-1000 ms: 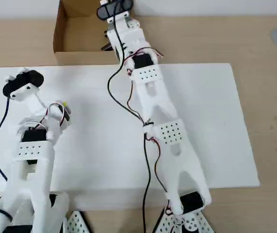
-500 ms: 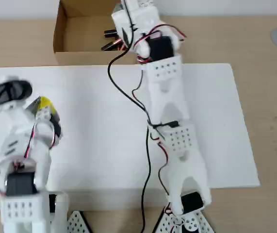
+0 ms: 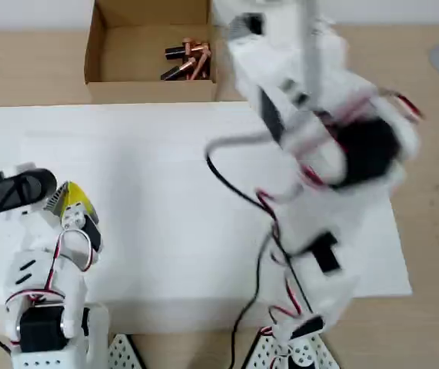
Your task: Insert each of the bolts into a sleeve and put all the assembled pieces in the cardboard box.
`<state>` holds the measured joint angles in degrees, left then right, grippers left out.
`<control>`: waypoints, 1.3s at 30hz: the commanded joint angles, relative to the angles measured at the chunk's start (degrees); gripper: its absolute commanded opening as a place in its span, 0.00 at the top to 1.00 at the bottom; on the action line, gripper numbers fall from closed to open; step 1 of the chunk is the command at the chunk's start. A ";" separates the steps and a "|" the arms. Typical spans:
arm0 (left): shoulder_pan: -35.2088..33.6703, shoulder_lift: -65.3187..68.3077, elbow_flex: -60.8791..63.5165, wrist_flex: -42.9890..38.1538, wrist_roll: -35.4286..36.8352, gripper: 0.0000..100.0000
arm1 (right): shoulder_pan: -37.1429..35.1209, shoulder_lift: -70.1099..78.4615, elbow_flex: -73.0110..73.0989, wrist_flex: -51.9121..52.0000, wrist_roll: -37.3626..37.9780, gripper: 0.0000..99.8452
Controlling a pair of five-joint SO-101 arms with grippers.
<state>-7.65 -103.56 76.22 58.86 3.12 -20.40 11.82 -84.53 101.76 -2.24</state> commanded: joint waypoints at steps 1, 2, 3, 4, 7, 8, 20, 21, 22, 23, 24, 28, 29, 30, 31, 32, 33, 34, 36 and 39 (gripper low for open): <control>0.09 -1.10 0.53 1.23 -0.18 0.99 | 1.01 -13.32 18.68 0.97 0.79 0.99; 0.09 -1.10 0.62 1.23 0.00 0.99 | 1.01 -17.80 24.84 0.88 0.79 0.99; 0.09 -1.01 0.62 1.14 0.00 0.99 | 1.01 -22.20 30.90 0.88 0.70 0.99; 0.09 -1.01 0.62 0.88 0.00 0.99 | 1.01 -26.77 37.41 0.88 0.09 0.99; 0.18 -1.01 0.88 1.14 0.09 0.99 | 2.59 -38.55 58.59 -0.09 -3.25 0.99; 0.18 -1.01 1.05 1.23 0.09 0.99 | 3.12 -42.24 65.19 -1.14 -4.48 0.99; 0.26 -1.01 6.51 0.79 -0.18 0.99 | 4.62 -88.92 136.75 -37.01 -1.23 0.99; 0.18 -1.01 6.68 0.79 -0.26 0.99 | 5.05 -93.67 141.85 -40.00 0.79 0.99; 0.18 -1.01 6.68 0.79 -0.26 0.99 | 5.41 -98.51 145.80 -42.55 2.64 0.99; 0.18 -1.01 6.68 0.97 -0.09 0.99 | 5.76 -103.43 149.05 -44.66 3.96 0.99; 0.18 -1.01 6.68 1.05 0.00 0.99 | 6.20 -108.18 152.22 -46.24 5.19 0.99; 0.18 -1.01 6.77 1.23 -0.09 0.99 | 8.57 -122.77 165.67 -47.21 8.44 0.99; 0.18 -1.01 6.77 1.23 -0.18 0.99 | 9.19 -122.33 167.16 -47.56 8.44 0.99; 0.18 -1.01 6.77 1.23 -0.18 0.99 | 9.89 -121.19 167.25 -47.74 8.26 0.99; 0.18 -1.01 6.77 1.23 -0.18 0.99 | 10.24 -119.96 167.25 -48.26 7.65 0.99; 0.18 -1.01 6.77 1.23 -0.18 0.99 | 10.68 -119.60 167.69 -48.70 7.03 0.99; 0.18 -1.01 6.77 1.23 -0.18 0.99 | 11.21 -119.78 167.87 -48.53 6.77 0.99; 0.18 -1.01 6.86 1.23 -0.18 0.99 | 11.82 -120.13 168.57 -48.00 6.86 0.99; 0.18 -1.01 7.82 2.37 -0.26 0.99 | 12.88 -121.36 170.95 -46.24 7.21 0.99; 0.09 -1.01 8.62 6.95 -0.26 0.99 | 13.23 -121.89 174.37 -42.29 7.21 0.99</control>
<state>-7.56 -104.26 84.84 62.90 3.12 -8.00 -103.69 87.87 57.10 5.23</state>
